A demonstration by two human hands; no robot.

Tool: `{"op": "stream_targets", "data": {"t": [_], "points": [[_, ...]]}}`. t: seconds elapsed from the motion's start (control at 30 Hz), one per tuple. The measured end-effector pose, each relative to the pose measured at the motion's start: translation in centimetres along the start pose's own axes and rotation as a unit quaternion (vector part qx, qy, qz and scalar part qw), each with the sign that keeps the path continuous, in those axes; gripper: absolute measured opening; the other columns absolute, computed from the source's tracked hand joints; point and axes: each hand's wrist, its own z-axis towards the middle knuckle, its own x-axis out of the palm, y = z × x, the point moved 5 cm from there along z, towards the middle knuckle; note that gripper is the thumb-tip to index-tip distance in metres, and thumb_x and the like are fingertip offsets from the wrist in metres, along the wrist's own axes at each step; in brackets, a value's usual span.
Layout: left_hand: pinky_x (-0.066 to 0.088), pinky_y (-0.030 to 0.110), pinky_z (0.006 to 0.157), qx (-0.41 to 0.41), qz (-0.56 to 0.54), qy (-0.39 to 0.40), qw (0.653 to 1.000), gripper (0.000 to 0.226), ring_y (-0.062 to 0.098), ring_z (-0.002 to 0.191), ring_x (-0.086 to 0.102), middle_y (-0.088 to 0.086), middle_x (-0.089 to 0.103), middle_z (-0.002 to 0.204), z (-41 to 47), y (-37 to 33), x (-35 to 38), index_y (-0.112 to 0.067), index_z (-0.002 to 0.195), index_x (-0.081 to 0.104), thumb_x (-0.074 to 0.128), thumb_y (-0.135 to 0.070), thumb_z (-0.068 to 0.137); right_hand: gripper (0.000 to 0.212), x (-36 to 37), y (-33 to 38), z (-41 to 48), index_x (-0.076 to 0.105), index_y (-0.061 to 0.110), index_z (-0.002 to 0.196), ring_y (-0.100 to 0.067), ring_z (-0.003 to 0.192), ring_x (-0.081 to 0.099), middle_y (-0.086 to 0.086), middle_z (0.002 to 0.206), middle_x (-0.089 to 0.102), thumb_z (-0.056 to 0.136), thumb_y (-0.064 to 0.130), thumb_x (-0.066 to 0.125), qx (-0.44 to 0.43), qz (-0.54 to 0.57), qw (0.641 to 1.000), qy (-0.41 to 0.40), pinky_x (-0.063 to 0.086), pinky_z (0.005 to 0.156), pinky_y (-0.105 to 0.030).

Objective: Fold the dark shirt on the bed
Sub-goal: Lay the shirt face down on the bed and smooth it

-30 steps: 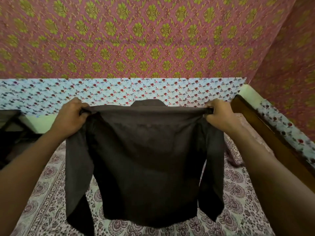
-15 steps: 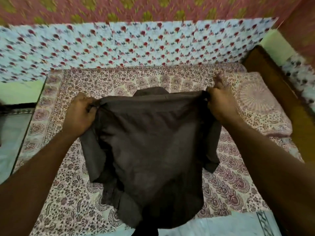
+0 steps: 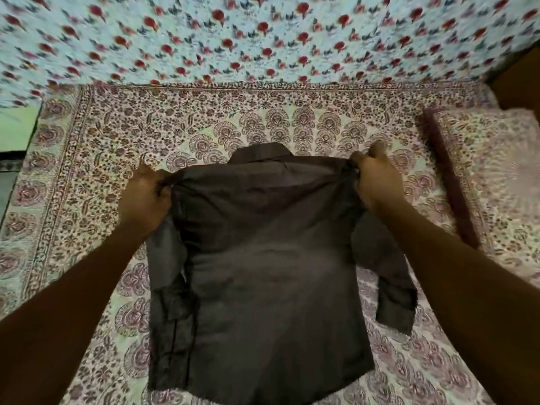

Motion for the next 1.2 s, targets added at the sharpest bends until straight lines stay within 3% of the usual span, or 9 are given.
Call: {"op": "stream_targets", "data": {"t": [0.13,0.3,0.43,0.57,0.67,0.77,0.97,1.1,1.2], "points": [[0.053,0.055,0.072,-0.035,0.003,0.058,0.998,0.027,0.050,0.089,0.062,0.026,0.054,0.101,2.2,1.2,6.1,-0.007,0.113,0.073,0.063,-0.004,0.088,0.038,6.3,-0.4,2.9,0.061,0.012,0.126,-0.046,0.100,0.062,-0.017,0.130,0.043,0.090,0.002,0.065,-0.009,0.006,0.998,0.061,0.058,0.084,-0.055],[0.048,0.039,0.077,-0.004,-0.124,0.156,0.980,0.029,0.039,0.091,0.063,0.021,0.061,0.096,2.9,1.0,13.2,-0.014,0.090,0.075,0.059,0.000,0.072,0.037,13.9,-1.5,4.3,0.066,0.014,0.125,-0.041,0.102,0.065,-0.016,0.133,0.047,0.091,0.000,0.064,-0.032,0.011,0.991,0.133,0.059,0.090,-0.052],[0.049,0.012,0.075,-0.010,-0.220,0.219,0.951,0.045,0.021,0.086,0.069,-0.015,0.072,0.082,4.8,1.6,17.8,-0.033,0.089,0.069,0.076,0.011,0.084,0.025,17.4,-2.5,6.6,0.072,0.008,0.113,-0.045,0.086,0.067,-0.020,0.115,0.056,0.091,0.000,0.063,-0.031,0.048,0.993,0.099,0.057,0.077,-0.049],[0.053,0.040,0.086,-0.012,-0.162,0.090,0.983,0.025,0.032,0.095,0.071,0.008,0.076,0.101,8.7,2.9,19.1,-0.019,0.110,0.077,0.055,-0.021,0.098,0.039,18.8,-3.2,9.6,0.070,0.010,0.123,-0.045,0.079,0.066,-0.022,0.125,0.053,0.086,-0.003,0.067,-0.002,0.063,0.998,-0.004,0.057,0.071,-0.048],[0.054,0.049,0.064,0.071,-0.026,-0.024,0.997,0.031,0.042,0.084,0.066,0.020,0.065,0.108,9.3,2.2,19.4,-0.006,0.118,0.070,0.050,-0.009,0.095,0.049,21.0,-3.1,11.0,0.067,0.011,0.125,-0.045,0.089,0.063,-0.020,0.129,0.048,0.078,-0.005,0.069,0.010,0.055,0.998,-0.017,0.057,0.073,-0.050],[0.058,0.054,0.069,0.058,0.051,0.072,0.994,0.033,0.045,0.088,0.066,0.018,0.064,0.117,9.3,1.5,22.0,-0.006,0.114,0.072,0.068,0.002,0.081,0.049,24.1,-3.1,12.0,0.068,0.015,0.126,-0.041,0.124,0.046,-0.016,0.137,0.043,0.078,0.007,0.075,0.038,0.004,0.997,0.071,0.046,0.101,-0.058],[0.030,0.059,0.116,-0.060,0.039,0.227,0.971,0.058,0.037,0.118,0.064,0.011,0.072,0.120,13.0,-1.0,25.6,-0.027,0.127,0.061,0.057,-0.065,0.084,0.063,25.7,0.4,14.5,0.066,0.024,0.131,-0.033,0.139,0.038,-0.006,0.147,0.047,0.076,0.054,0.058,-0.015,0.012,0.997,0.072,0.027,0.105,-0.062],[0.028,0.057,0.113,-0.121,-0.034,0.211,0.969,0.063,0.039,0.120,0.061,0.017,0.070,0.117,17.5,-2.0,27.8,-0.013,0.123,0.063,0.039,-0.067,0.103,0.070,26.6,3.8,18.5,0.036,0.025,0.155,-0.034,0.132,0.053,-0.008,0.135,0.064,0.098,0.061,0.054,-0.011,0.097,0.988,0.120,0.024,0.109,-0.061],[0.043,0.042,0.097,-0.144,-0.139,0.192,0.961,0.032,0.032,0.113,0.065,0.011,0.069,0.101,20.0,-1.8,29.1,-0.008,0.104,0.073,0.069,-0.039,0.099,0.024,27.0,4.5,20.9,0.065,0.024,0.117,-0.033,0.124,0.057,-0.005,0.105,0.067,0.097,0.036,0.069,0.059,0.195,0.971,0.125,0.030,0.102,-0.051]]}}
